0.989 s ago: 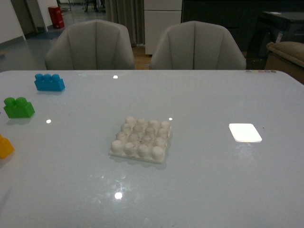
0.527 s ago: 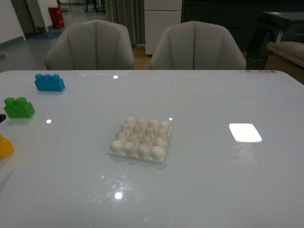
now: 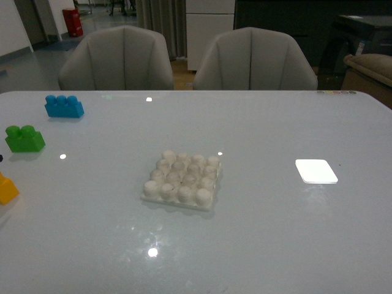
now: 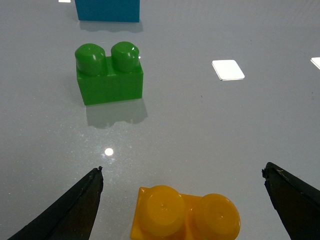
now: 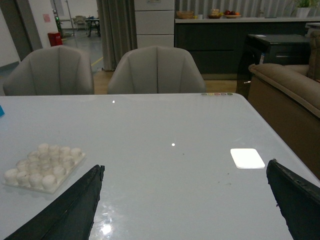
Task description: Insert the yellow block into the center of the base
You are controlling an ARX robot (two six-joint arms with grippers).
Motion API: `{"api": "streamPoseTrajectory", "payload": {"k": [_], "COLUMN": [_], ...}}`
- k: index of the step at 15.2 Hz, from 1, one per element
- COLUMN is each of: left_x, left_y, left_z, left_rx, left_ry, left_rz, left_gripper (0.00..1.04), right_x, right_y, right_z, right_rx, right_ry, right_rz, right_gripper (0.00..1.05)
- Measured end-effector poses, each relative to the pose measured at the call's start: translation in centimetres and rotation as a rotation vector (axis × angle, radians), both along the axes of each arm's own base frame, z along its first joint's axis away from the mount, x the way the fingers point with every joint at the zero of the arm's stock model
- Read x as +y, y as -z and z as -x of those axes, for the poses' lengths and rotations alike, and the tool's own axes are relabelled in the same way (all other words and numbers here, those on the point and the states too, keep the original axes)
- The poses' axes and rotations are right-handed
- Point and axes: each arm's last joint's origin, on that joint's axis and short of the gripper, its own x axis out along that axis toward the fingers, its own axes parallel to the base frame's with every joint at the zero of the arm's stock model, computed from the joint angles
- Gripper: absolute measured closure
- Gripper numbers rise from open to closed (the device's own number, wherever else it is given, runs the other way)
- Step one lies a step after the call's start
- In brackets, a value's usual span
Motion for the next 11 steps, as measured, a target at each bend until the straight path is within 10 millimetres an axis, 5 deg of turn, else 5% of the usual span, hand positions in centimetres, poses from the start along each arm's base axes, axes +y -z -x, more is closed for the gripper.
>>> {"api": "streamPoseTrajectory", "payload": {"k": [11], "left_x": [-0.6], "left_y": [3.5], "left_z": [-0.6], "left_rx": [-0.012], "left_ry": [0.003], "left_rz": [-0.012], "left_gripper": [0.07], "right_x": [0.0], "right_y": [0.0], "right_z": [0.0], "right_rx": [0.0], "right_ry": [0.0], "right_rz": [0.0], "right_gripper": [0.06]}}
